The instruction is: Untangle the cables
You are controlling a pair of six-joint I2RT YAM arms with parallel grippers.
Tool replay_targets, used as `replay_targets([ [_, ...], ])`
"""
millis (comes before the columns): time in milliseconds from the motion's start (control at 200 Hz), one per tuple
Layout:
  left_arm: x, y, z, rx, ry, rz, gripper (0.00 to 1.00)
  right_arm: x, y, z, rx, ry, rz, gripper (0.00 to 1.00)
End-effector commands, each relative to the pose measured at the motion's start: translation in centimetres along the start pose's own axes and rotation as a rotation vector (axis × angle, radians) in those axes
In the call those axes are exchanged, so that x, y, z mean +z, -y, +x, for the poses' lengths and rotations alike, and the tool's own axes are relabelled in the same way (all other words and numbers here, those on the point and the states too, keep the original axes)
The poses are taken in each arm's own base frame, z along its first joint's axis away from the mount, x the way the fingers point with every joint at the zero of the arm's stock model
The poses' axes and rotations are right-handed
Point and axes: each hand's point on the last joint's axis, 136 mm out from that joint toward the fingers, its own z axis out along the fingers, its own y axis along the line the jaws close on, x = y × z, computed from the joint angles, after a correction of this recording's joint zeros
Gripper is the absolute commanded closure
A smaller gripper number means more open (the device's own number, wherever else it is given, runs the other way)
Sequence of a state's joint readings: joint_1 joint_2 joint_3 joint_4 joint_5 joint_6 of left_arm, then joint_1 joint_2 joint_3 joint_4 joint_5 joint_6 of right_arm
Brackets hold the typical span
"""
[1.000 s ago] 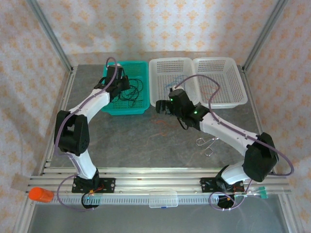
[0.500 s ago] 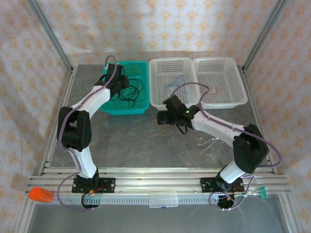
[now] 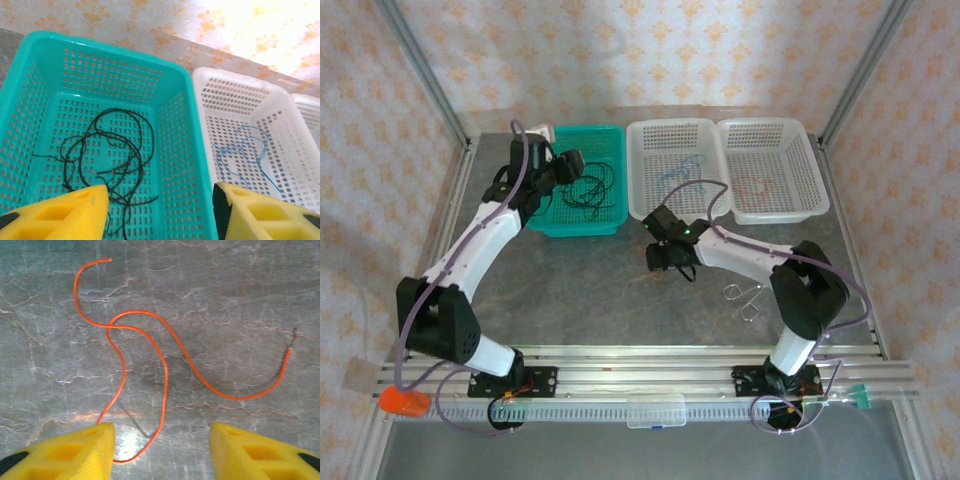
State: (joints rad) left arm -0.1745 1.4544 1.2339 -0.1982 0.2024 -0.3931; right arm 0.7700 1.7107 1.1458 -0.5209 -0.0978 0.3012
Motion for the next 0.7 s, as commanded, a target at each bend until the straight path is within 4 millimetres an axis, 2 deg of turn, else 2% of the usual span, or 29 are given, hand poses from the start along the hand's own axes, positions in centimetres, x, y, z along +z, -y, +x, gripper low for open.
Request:
replay_targets([
  [0,-1.5,0.8,0.3,-0.017,0.015,0.074,0.41,0.6,-1.3,-1.2,-0.016,0.028,-0.023,0.53],
  [165,-3.1,-0.1,1.2,-0.024,0.032,0.048,0.41,1.4,-2.7,-0.5,-0.101,-0.006,-0.031,0.56],
  [320,-3.6,-0.9,1.6,-0.014,0.027,0.014,0.42,2.0,-3.5,0.6,-0.201,-0.05,-0.046,0.63],
  [431,-3.6,-1.1,1.4,-0.009,0.032,0.005,0.41,2.2,-4.0,0.9,-0.244,-0.064,-0.054,0.63],
  [516,-3.6,-1.0,1.3,-0.01,0.033,0.009,0.41,2.3,-4.1,1.0,-0.26,-0.07,-0.054,0.63],
  [696,-3.3,-0.9,1.3,-0.011,0.027,0.017,0.41,3.0,-3.0,1.4,-0.28,-0.093,0.012,0.67],
])
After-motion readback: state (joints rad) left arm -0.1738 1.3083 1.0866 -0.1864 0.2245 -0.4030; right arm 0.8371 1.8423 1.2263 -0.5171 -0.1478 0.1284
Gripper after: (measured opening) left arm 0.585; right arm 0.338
